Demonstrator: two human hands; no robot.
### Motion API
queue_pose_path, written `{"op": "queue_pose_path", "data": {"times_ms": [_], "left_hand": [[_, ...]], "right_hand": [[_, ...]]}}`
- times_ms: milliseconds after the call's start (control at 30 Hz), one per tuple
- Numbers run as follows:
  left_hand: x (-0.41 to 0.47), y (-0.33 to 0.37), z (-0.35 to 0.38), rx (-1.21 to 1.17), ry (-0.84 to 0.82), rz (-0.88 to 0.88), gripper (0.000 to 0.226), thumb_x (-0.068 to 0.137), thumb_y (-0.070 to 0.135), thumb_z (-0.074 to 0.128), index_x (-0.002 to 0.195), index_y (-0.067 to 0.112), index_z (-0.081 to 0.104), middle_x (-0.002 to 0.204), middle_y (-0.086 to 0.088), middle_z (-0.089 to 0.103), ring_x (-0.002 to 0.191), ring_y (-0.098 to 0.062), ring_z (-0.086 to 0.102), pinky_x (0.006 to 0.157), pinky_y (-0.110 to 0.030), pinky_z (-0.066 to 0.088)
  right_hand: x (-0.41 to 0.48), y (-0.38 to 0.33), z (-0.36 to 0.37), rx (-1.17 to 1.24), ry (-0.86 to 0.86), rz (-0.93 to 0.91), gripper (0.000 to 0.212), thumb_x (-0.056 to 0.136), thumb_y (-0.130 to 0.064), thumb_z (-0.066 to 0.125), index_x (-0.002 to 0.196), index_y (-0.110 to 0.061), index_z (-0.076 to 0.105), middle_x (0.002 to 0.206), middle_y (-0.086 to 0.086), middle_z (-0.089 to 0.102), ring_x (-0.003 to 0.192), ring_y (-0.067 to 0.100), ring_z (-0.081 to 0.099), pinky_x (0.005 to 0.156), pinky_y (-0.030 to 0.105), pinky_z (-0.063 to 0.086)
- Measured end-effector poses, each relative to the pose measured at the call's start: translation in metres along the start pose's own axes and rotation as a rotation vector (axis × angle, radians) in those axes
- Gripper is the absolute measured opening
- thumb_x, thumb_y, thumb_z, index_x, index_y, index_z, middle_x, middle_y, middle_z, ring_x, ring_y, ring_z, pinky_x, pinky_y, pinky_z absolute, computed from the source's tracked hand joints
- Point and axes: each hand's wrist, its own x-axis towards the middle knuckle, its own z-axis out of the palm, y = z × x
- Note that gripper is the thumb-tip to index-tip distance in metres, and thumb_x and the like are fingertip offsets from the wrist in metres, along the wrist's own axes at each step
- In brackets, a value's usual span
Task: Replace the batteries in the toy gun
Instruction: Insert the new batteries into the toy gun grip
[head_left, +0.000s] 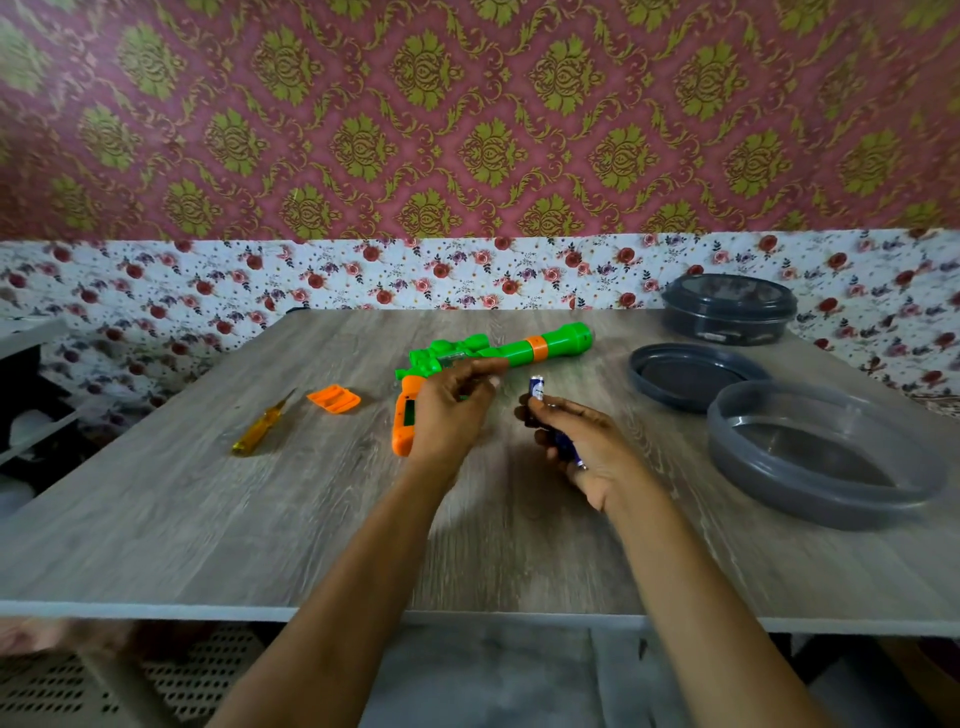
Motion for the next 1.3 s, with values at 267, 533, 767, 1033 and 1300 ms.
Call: {"op": "queue_pose_path", "data": {"times_ms": [267,533,767,1033,1300], "left_hand": [[0.027,-0.006,-0.056,0.742,0.268,-0.173,0.033,0.088,0.022,0.059,0.119,0.015,0.06,0.123,-0.012,0.059,0.111,-0.027,0.054,0.083,-0.036,0.046],[0.053,-0.014,-0.07,0.961,-0.123,-0.477,0.045,0.088,0.043,0.059,0.063,0.012,0.039,0.062,-0.005,0.043,0.057,-0.013,0.04,0.047,-0.028,0.028],[0.052,-0.021,-0.068,0.586,0.036,-0.482,0.037,0.084,0.035,0.064,0.066,0.007,0.05,0.061,-0.007,0.046,0.061,-0.023,0.046,0.048,-0.028,0.028],[0.037,0.0,-0.041,-0.158,-0.08,-0.513,0.016,0.093,0.007,0.05,0.105,0.003,0.042,0.088,-0.018,0.063,0.067,-0.024,0.065,0.057,-0.033,0.058],[0.034,-0.007,-0.036,-0.135,-0.003,-0.371,0.026,0.093,0.008,0.052,0.111,0.013,0.034,0.094,-0.022,0.062,0.063,-0.026,0.064,0.057,-0.034,0.054]], "right_hand": [[0.005,0.002,0.002,0.01,-0.002,-0.019,0.011,0.084,-0.006,0.062,0.093,-0.006,0.068,0.069,0.001,0.06,0.045,0.002,0.042,0.035,0.012,0.03],[0.007,0.004,0.001,-0.036,0.009,-0.019,0.026,0.081,-0.008,0.065,0.107,0.0,0.065,0.074,0.005,0.061,0.049,0.005,0.041,0.035,0.013,0.031],[0.011,0.006,0.0,-0.016,0.03,-0.008,0.004,0.082,-0.006,0.065,0.085,-0.009,0.066,0.071,0.005,0.063,0.043,0.003,0.042,0.035,0.012,0.027],[0.008,0.011,0.006,-0.166,0.043,-0.19,0.027,0.083,-0.007,0.065,0.103,-0.024,0.065,0.077,0.006,0.06,0.049,0.008,0.039,0.037,0.015,0.029],[0.031,0.003,0.041,-0.305,0.123,-0.493,0.025,0.081,-0.014,0.068,0.106,-0.016,0.063,0.071,0.0,0.062,0.046,0.001,0.047,0.042,0.014,0.036]]}}
